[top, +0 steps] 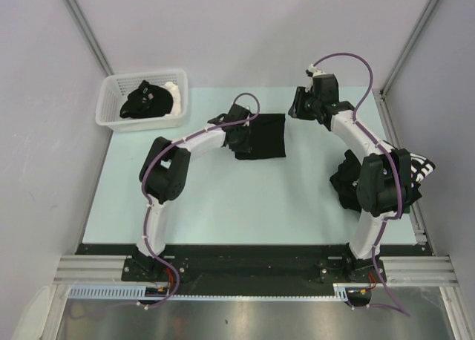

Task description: Fold and stack the t-shirts

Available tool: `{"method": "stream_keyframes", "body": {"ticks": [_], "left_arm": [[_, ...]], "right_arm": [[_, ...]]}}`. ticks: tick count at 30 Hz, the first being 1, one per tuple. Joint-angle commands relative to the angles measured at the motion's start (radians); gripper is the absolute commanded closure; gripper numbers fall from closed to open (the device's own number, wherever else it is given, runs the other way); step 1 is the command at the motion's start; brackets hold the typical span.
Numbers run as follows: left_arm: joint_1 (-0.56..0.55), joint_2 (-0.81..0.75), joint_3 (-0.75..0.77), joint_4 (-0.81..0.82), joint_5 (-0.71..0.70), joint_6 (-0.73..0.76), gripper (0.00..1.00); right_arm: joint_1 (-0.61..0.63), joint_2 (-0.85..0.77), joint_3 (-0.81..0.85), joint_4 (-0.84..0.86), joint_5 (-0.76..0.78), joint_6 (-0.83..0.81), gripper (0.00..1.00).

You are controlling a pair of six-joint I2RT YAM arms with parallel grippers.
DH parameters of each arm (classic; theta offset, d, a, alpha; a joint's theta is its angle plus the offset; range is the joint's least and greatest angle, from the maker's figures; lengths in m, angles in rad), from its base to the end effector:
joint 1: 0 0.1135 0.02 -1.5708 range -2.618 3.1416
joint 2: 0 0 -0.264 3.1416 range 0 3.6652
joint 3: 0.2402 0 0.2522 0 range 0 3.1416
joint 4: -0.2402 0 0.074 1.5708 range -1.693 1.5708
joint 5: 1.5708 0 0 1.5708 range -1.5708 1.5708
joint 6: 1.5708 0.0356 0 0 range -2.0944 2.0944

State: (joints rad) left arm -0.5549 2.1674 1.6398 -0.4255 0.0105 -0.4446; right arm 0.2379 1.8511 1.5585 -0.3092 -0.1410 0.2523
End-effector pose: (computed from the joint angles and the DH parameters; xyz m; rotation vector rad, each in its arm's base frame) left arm 0.4024 -0.2499 0.1711 0.1462 2.5706 -0.4055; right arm 0.4215 0.1074 0.2921 -0.0658 2.1973 0.4311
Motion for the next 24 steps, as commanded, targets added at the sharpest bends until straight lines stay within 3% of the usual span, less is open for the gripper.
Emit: {"method": "stream_keyframes", "body": {"ticks": [1, 12, 24], "left_arm": [[0.004, -0.003, 0.06, -0.01, 0.014, -0.003, 0.71], [0.004, -0.115, 0.164, -0.104, 0.042, 0.066, 0.69], [0.004, -0.231, 0.141, -0.209, 0.013, 0.127, 0.68]], "right_arm": [[-0.003, -0.026, 0.008, -0.019, -0.028, -0.005, 0.59], [0.014, -0.047, -0.077, -0.094, -0.04, 0.05, 0.47], [0.046, -0.167, -0.354, 0.12, -0.023, 0.248, 0.43]]}}
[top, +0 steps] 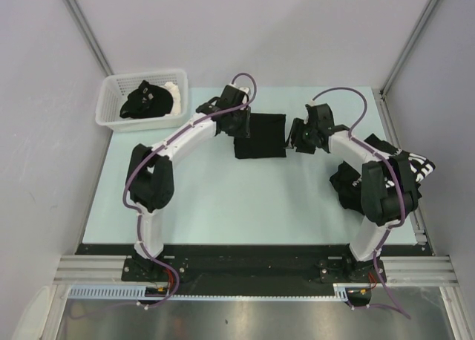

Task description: Fold and stack the t-shirts

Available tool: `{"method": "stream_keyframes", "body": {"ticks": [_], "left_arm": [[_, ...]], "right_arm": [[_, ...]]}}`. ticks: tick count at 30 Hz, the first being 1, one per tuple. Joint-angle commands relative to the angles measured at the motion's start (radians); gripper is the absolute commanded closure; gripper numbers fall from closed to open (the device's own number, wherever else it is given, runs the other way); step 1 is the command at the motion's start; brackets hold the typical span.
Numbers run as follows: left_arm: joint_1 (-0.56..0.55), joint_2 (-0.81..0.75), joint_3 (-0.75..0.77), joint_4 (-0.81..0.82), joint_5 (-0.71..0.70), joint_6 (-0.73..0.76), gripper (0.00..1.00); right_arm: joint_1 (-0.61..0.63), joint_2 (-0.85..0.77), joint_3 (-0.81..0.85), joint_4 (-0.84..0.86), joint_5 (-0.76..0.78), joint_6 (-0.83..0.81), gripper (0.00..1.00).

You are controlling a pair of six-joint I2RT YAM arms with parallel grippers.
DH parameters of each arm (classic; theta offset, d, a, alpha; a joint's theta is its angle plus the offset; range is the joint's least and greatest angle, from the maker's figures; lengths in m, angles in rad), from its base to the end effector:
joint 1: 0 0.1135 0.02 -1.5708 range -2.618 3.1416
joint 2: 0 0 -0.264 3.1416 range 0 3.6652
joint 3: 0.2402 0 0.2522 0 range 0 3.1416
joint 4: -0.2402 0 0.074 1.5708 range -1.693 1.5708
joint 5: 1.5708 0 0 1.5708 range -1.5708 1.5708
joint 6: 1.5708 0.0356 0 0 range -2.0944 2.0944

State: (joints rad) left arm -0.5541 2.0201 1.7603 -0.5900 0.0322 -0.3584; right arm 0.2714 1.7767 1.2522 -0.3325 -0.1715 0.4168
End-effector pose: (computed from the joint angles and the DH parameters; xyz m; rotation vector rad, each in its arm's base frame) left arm 0.3898 -0.2426 0.2640 0.2564 2.4580 -0.4462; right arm 0.3717 0.1097 0.2187 0.1008 2.4765 0.5121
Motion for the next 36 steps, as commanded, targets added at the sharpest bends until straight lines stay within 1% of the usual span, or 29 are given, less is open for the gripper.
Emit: {"method": "stream_keyframes", "body": {"ticks": [1, 5, 9, 14, 19, 21, 24, 29, 31, 36], "left_arm": [[0.005, -0.09, 0.015, -0.048, -0.011, 0.044, 0.68], [0.005, -0.119, 0.001, -0.07, -0.018, 0.056, 0.68], [0.003, -0.139, 0.002, -0.103, -0.031, 0.07, 0.68], [0.003, -0.165, 0.007, -0.11, -0.031, 0.07, 0.67], [0.003, -0.178, 0.018, -0.116, -0.031, 0.065, 0.67], [0.003, -0.182, 0.025, -0.122, -0.031, 0.065, 0.67], [0.003, -0.198, 0.025, -0.126, -0.031, 0.058, 0.67], [0.003, -0.245, -0.01, -0.111, -0.031, 0.044, 0.67], [0.002, -0.261, -0.015, -0.116, -0.061, 0.044, 0.66], [0.003, -0.29, -0.041, -0.119, -0.064, 0.045, 0.66]], "right_arm": [[0.015, -0.098, -0.063, 0.157, 0.013, 0.094, 0.44], [0.02, -0.117, -0.137, 0.239, 0.023, 0.126, 0.43], [0.025, -0.108, -0.168, 0.291, 0.02, 0.14, 0.43], [0.032, -0.118, -0.206, 0.3, 0.061, 0.119, 0.43], [0.031, -0.097, -0.24, 0.322, 0.052, 0.105, 0.44], [0.031, -0.091, -0.243, 0.366, 0.05, 0.108, 0.44], [0.031, -0.074, -0.246, 0.381, 0.053, 0.111, 0.45], [0.028, -0.048, -0.25, 0.403, 0.047, 0.112, 0.45], [0.028, -0.043, -0.254, 0.403, 0.046, 0.112, 0.45], [0.028, -0.048, -0.292, 0.417, 0.053, 0.112, 0.45]]}}
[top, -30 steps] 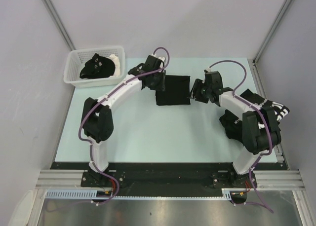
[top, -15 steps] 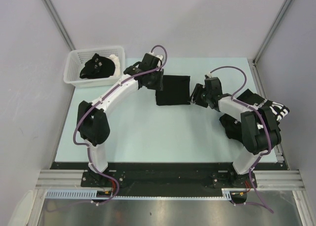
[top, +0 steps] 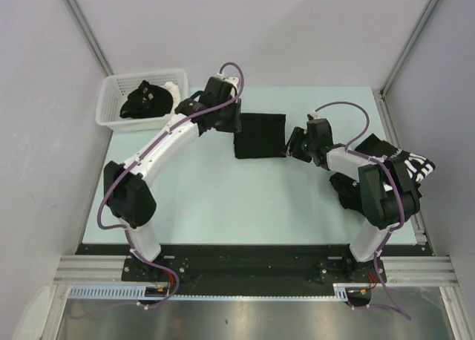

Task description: Fold and stack the t-shirts

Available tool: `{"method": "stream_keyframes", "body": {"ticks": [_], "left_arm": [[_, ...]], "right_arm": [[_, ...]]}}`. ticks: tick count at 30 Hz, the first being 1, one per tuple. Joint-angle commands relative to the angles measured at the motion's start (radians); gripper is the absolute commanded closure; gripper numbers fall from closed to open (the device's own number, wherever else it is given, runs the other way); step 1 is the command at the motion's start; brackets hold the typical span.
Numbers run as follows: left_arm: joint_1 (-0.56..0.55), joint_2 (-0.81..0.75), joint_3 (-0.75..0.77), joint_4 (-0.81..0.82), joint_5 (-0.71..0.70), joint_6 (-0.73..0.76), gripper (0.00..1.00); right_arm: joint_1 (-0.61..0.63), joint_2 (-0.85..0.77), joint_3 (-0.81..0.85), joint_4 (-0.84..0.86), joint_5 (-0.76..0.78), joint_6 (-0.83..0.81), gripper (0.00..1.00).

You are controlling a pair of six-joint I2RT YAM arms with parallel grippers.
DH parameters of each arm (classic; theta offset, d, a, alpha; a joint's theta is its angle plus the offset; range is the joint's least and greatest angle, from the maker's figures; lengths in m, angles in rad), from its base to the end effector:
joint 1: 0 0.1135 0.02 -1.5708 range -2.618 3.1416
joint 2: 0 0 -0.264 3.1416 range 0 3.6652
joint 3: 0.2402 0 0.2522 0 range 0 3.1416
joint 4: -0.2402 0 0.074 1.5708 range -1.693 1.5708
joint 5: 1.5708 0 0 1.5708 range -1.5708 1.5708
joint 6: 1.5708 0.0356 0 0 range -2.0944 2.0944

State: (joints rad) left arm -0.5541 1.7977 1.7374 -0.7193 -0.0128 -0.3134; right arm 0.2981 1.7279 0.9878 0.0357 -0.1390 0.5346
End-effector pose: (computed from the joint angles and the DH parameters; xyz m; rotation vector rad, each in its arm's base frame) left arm 0.3450 -0.2130 0.3388 0.2803 2.3712 -0.4052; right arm 0.3483 0.1122 0.1826 0.2010 2.3295 0.5859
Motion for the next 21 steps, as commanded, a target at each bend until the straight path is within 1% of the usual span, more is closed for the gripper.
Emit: {"method": "stream_keyframes", "body": {"ticks": [1, 10, 21], "left_arm": [[0.003, -0.073, -0.021, 0.011, -0.022, 0.0, 0.66], [0.003, -0.093, -0.029, -0.008, -0.023, -0.001, 0.66], [0.002, -0.116, -0.045, -0.032, -0.036, 0.002, 0.66]], "right_arm": [[-0.001, -0.001, -0.034, 0.055, 0.019, -0.002, 0.45], [0.003, 0.025, -0.07, 0.131, 0.015, 0.031, 0.45], [0.003, 0.082, -0.074, 0.222, 0.003, 0.045, 0.45]]}}
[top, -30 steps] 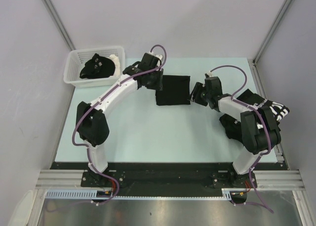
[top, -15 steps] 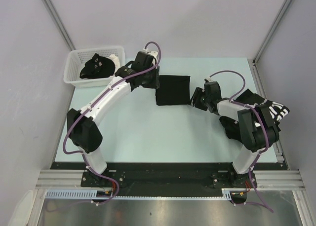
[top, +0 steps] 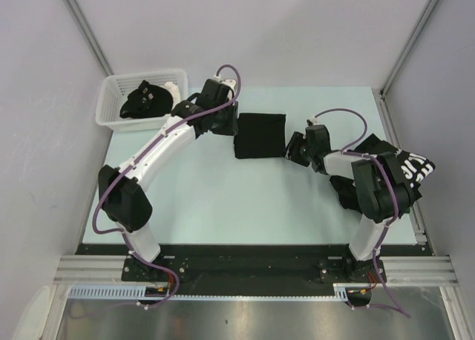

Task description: Fold and stack the t-shirts

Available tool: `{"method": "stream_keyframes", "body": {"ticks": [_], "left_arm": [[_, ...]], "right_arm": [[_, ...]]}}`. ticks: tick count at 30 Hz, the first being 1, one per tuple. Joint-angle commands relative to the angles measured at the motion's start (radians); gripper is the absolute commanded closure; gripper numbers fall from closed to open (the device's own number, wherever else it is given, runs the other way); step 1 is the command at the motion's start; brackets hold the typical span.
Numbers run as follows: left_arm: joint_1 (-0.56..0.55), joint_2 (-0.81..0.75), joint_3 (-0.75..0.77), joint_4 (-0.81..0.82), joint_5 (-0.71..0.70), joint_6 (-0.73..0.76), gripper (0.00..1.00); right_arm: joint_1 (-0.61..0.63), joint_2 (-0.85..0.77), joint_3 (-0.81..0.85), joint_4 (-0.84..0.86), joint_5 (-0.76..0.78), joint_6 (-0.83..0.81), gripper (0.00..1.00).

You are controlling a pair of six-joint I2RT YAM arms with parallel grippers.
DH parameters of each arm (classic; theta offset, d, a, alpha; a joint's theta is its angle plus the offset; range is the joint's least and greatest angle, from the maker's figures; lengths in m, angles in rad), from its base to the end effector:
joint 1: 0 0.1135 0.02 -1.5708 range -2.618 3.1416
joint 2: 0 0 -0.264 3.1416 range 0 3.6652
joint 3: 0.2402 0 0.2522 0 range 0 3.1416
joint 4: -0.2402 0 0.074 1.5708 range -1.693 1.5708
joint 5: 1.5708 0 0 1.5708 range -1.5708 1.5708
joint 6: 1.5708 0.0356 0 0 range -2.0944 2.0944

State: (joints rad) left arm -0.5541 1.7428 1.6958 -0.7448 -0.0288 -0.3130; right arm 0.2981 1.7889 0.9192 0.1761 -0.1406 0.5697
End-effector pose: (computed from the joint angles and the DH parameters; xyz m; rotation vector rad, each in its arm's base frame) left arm 0.3319 -0.2042 0.3440 0.2741 2.3802 -0.3818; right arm 0.3474 0.1120 0.1529 0.2393 2.3197 0.6085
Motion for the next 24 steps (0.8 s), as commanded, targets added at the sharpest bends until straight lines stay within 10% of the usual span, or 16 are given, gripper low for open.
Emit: {"method": "stream_keyframes", "body": {"ticks": [1, 24], "left_arm": [[0.0, -0.062, -0.005, -0.007, -0.019, 0.002, 0.66], [-0.017, -0.048, -0.007, -0.024, -0.031, 0.009, 0.66]], "right_arm": [[0.003, 0.026, -0.006, 0.088, 0.004, 0.012, 0.45], [0.026, 0.124, -0.016, 0.261, -0.036, 0.087, 0.46]]}}
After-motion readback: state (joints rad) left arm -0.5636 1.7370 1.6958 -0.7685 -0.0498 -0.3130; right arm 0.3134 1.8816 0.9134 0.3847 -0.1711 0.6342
